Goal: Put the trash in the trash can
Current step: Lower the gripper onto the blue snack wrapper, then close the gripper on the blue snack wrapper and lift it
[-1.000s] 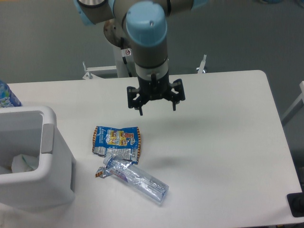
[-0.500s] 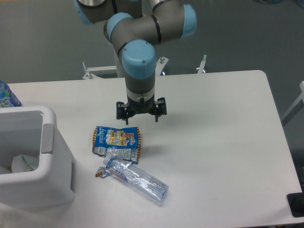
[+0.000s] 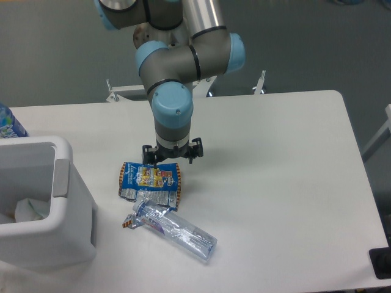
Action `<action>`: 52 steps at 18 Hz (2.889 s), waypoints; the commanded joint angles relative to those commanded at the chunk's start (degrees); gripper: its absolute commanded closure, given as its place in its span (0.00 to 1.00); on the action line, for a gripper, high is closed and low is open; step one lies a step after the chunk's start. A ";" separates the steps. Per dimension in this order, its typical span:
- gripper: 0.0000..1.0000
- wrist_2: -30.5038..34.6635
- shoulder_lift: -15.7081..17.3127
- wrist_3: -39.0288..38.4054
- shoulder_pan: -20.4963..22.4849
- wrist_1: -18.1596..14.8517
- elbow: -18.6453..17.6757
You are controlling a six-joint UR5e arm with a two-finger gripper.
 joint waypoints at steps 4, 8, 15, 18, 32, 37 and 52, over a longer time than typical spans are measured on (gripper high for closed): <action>0.00 0.53 -1.68 -0.10 -0.26 0.97 -0.35; 0.00 0.70 -2.64 -0.10 -0.70 1.06 -0.71; 0.00 1.32 -3.87 -0.10 -0.79 1.06 -0.71; 0.00 1.32 -4.84 -0.10 -0.79 1.15 -0.62; 0.42 1.67 -5.55 -0.01 -1.58 0.97 -0.09; 0.54 1.58 -5.46 0.34 -1.58 0.88 -0.09; 0.96 1.58 -2.12 0.78 -1.67 0.36 1.14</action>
